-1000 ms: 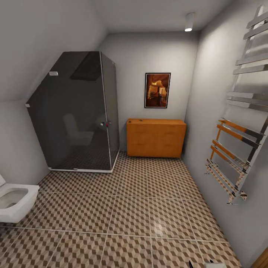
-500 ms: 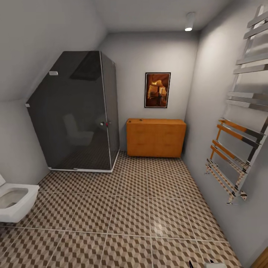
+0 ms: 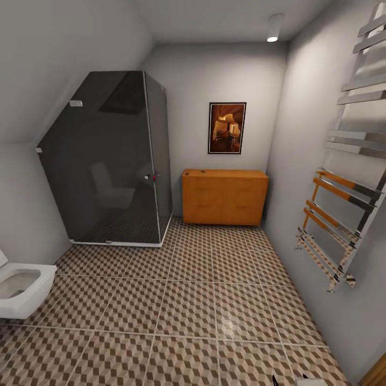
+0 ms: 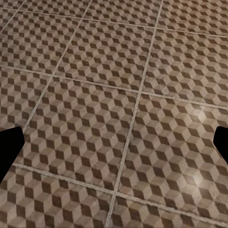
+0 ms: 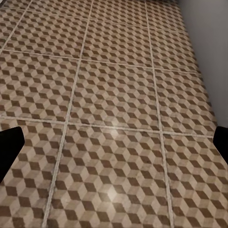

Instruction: Take the four mousetraps from the cabinet in the bathroom and place them on the bathroom floor. Make sure all four end up on the same floor surface, and ensure that at least two of them are either under or directly next to the same bathroom sink.

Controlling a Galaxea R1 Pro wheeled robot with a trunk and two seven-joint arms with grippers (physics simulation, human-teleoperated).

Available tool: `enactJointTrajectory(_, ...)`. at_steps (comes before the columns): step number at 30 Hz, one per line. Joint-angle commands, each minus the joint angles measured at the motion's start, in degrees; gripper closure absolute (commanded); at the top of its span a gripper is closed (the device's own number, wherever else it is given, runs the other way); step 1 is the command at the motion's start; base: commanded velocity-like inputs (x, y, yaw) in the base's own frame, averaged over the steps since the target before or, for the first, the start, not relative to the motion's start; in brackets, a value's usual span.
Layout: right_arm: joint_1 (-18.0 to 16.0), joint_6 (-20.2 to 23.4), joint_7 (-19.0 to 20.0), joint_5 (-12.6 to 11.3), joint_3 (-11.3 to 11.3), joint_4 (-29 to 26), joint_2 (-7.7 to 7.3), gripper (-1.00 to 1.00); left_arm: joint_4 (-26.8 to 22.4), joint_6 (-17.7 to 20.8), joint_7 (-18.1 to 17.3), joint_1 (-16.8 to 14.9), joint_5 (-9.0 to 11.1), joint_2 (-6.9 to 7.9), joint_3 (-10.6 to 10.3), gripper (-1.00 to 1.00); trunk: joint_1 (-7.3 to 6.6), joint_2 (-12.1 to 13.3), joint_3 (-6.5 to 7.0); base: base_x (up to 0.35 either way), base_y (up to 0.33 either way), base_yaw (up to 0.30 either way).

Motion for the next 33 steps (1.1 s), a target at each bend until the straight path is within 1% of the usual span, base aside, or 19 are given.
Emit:
enactJointTrajectory(1, -0.1, -0.3, 0.1, -0.5, 0.5, 0.2, 0.02, -1.0, 0.2, -0.3, -0.1, -0.1, 0.4, -0.03, -0.1, -1.0, 0.03, -0.1, -0.06, 0.0, 0.0, 0.0)
enactJointTrajectory(6, -0.1, -0.3, 0.1, -0.5, 0.5, 0.2, 0.02, -1.0, 0.2, -0.3, -0.1, -0.1, 0.4, -0.01, -0.1, -1.0, 0.03, -0.1, 0.06, 0.0, 0.0, 0.0)
enactJointTrajectory(18, -0.1, -0.3, 0.1, -0.5, 0.5, 0.2, 0.02, -1.0, 0.2, -0.3, -0.1, -0.1, 0.4, -0.01, -0.1, -1.0, 0.03, -0.1, 0.9, 0.0, 0.0, 0.0)
enactJointTrajectory(33, -0.1, -0.3, 0.1, -0.5, 0.5, 0.2, 0.02, -1.0, 0.2, -0.3, -0.1, -0.1, 0.4, -0.04, -0.1, -1.0, 0.03, -0.1, 1.03, 0.002, 0.0, 0.0)
